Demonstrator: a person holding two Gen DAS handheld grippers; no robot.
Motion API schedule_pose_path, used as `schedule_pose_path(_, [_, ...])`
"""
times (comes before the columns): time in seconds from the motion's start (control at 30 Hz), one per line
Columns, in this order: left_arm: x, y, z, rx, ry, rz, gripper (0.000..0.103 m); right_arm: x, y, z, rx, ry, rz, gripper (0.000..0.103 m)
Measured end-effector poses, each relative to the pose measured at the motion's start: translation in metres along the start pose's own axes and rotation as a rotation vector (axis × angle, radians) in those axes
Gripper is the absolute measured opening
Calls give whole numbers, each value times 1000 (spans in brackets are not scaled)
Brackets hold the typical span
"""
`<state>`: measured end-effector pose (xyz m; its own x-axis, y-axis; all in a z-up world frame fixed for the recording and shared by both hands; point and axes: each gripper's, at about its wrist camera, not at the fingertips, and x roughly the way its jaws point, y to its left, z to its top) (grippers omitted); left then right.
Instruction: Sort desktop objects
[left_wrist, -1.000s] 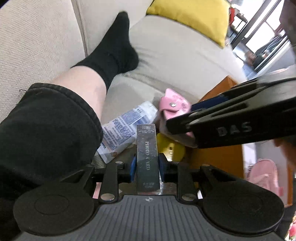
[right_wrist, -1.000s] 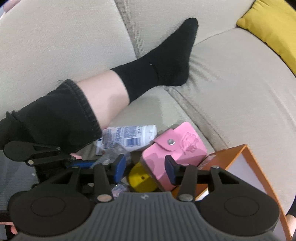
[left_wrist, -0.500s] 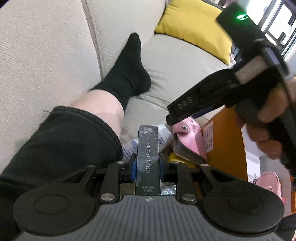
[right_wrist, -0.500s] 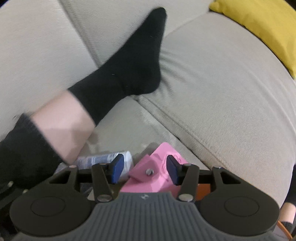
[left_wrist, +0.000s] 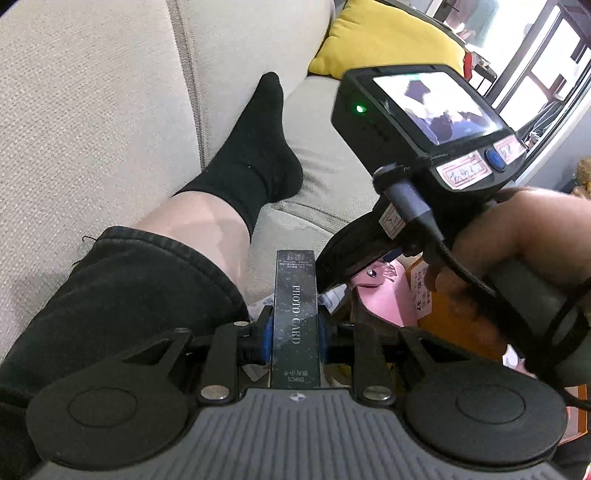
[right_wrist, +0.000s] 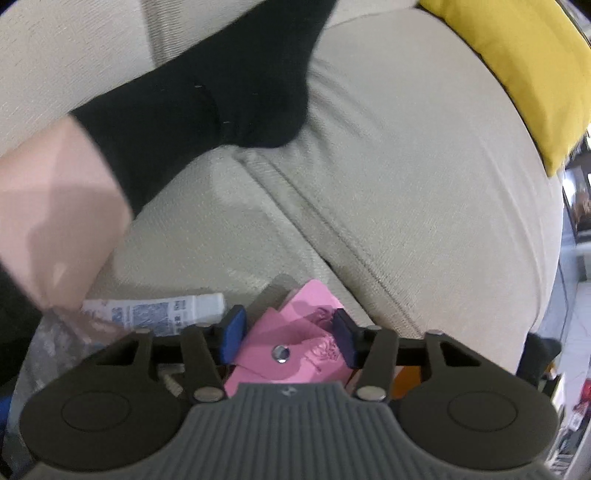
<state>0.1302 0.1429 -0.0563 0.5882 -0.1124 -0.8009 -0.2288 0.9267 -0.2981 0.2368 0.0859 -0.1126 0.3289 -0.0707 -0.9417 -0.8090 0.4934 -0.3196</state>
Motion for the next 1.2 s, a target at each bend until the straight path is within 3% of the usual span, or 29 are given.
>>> schedule_pose_path(0.13, [-2, 3, -2, -9, -1, -11, 26, -14, 4, -1, -47, 12, 18, 36])
schedule_pose_path(0.17, [-2, 3, -2, -11, 0, -14, 26, -19, 3, -2, -53, 11, 21, 29])
schedule_pose_path(0.23, [-1, 2, -3, -13, 1, -21, 26, -30, 1, -4, -63, 0, 39, 28])
schedule_pose_path(0.53, [-4, -1, -7, 5, 9, -36, 26, -69, -33, -24, 31, -80, 289, 23])
schedule_pose_path(0.7, [0, -2, -13, 8, 36, -25, 26, -55, -44, -32, 62, -2, 250, 26])
schedule_pose_path(0.87, [2, -5, -15, 14, 50, -33, 26, -48, -49, -38, 68, -1, 255, 27])
schedule_pose_path(1.03, [2, -10, -17, 18, 57, -41, 26, -46, -38, -46, -9, 49, 213, 38])
schedule_pose_path(1.2, [5, -14, -18, 26, 57, -58, 26, -52, -38, -56, -39, 31, 215, 34])
